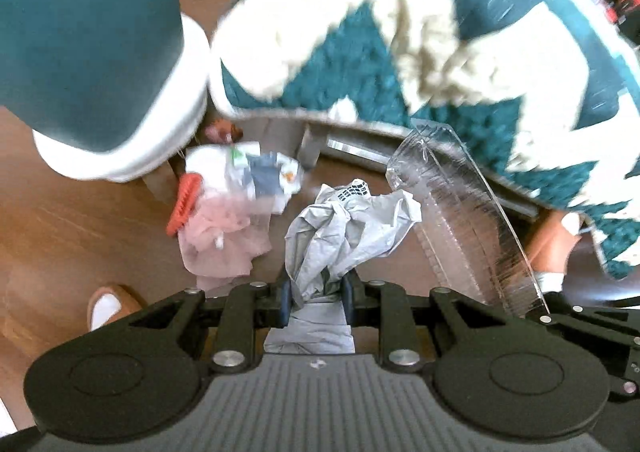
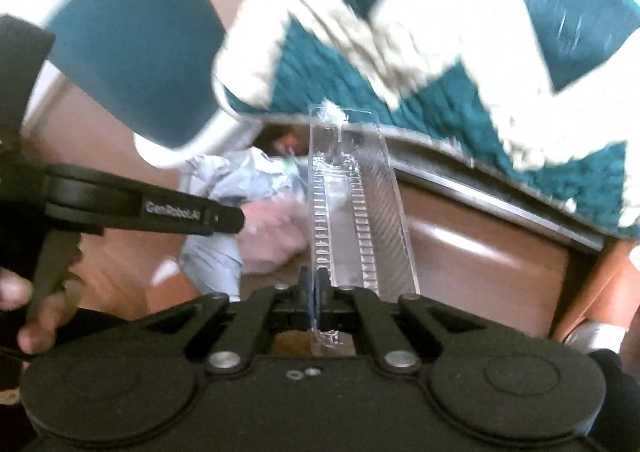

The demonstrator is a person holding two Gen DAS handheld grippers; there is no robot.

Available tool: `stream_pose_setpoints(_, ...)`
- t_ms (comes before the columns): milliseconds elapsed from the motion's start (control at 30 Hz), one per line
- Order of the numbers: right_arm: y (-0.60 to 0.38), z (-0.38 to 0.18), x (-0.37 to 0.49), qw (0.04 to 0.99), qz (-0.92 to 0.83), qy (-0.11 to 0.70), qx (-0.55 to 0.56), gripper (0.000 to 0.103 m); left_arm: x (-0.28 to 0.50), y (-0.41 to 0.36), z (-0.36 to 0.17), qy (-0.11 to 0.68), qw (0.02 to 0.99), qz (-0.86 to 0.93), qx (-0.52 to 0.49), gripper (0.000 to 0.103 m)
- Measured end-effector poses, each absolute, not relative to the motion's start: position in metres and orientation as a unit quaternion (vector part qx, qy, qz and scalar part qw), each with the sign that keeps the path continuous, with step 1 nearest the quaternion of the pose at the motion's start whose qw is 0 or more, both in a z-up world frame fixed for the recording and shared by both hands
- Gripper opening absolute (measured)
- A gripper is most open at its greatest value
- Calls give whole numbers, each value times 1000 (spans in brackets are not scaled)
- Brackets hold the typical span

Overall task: Collect trash
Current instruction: 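Grasp clear plastic cup with right tool while left tool grasps grey tissue, then carry cup and tissue over the teal wastebasket and open both tools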

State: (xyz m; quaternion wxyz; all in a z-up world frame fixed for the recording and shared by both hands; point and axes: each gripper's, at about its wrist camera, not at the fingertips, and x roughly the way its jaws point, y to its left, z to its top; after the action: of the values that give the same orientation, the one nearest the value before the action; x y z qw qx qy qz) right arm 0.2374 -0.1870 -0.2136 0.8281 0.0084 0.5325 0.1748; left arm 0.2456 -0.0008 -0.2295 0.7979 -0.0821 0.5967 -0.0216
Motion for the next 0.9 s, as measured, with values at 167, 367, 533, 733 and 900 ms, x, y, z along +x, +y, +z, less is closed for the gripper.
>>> stream_pose_setpoints(167, -180, -155, 214, 853, 193, 484, 7, 1, 223, 11, -170, 544, 833, -19, -98, 23)
stream_pose_setpoints(367, -169, -97, 190, 875, 215, 433, -5, 1, 201, 32, -103, 479, 869, -14, -118, 23)
stream_pose_setpoints(533, -153, -59, 180, 890, 231, 393, -21, 1, 187, 51, -60, 435, 890, -7, -135, 23)
stream_pose_setpoints(733, -127, -18, 177, 901, 253, 351, -38, 1, 179, 82, -16, 389, 909, 6, -150, 23)
stream_pose_setpoints(900, -97, 8, 185, 903, 271, 331, -47, 1, 176, 108, 17, 348, 925, 20, -152, 23)
